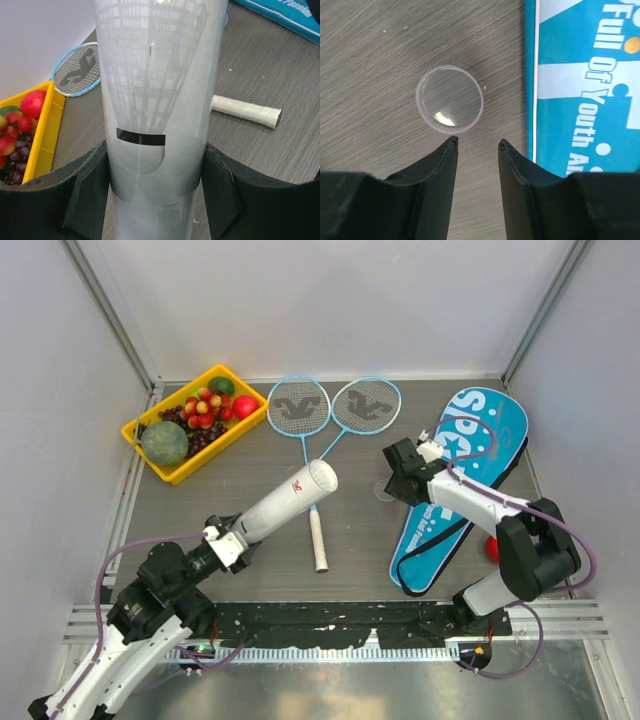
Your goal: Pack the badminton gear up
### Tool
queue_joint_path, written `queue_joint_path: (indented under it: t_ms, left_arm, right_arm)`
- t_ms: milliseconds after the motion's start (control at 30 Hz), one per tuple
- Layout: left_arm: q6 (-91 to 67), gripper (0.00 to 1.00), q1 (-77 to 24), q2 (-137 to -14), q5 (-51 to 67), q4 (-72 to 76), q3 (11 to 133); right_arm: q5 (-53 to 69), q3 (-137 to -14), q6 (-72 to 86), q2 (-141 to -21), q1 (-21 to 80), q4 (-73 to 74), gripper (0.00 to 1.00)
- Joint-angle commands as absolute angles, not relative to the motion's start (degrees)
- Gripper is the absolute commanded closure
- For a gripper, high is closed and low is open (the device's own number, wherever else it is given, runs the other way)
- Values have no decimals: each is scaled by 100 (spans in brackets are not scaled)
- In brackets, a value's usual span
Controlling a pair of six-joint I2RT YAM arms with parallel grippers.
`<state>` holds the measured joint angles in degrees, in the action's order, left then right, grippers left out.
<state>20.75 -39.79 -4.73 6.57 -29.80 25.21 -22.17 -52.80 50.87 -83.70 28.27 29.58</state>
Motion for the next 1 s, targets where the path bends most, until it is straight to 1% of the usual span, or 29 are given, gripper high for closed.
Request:
queue_joint_path:
  t_ms: [0, 167, 400, 433, 467, 500, 533, 567, 800, 967]
  left_arm:
    - [1986, 90, -3990, -395, 721, -2443, 2558]
    - [1995, 90, -3999, -378, 729, -2426, 2540]
    - [2004, 90, -3990, -360, 677, -2417, 2523]
    - [2004, 90, -3990, -360, 677, -2417, 2531]
    - [2013, 90, -3990, -360, 668, -2408, 2531]
    - [2013, 90, -3999, -369, 659, -2417, 2531]
    - [2013, 90, -3990, -378, 668, -2426, 2523]
    - [2013, 90, -3999, -387, 668, -2417, 2531]
    - [2013, 90, -3999, -439, 668, -2417, 2531]
    - [2013, 89, -3990, -483, 668, -2470, 2523]
  right_arm:
    - [-2039, -5555, 5396, -8788, 2690, 2628, 58]
    - [-1846, -5607, 5414, -9350, 2619, 2364, 61]
    - [-1784, -5651, 5563, -9808, 2531, 2399, 70]
    - [-1793, -5651, 5563, -9826, 2531, 2399, 75]
    - [-1802, -5651, 5555, -9835, 2523, 2417, 77]
    - [-1810, -5651, 5529, -9826, 2522, 2417, 85]
    - [-1837, -5660, 5520, -9809, 2514, 2426, 88]
    - [-1837, -5660, 5493, -9791, 2514, 2443, 95]
    - [-2056, -5616, 5309, -9212, 2514, 2523, 95]
    - [-2101, -5458, 5151, -8317, 2522, 2400, 95]
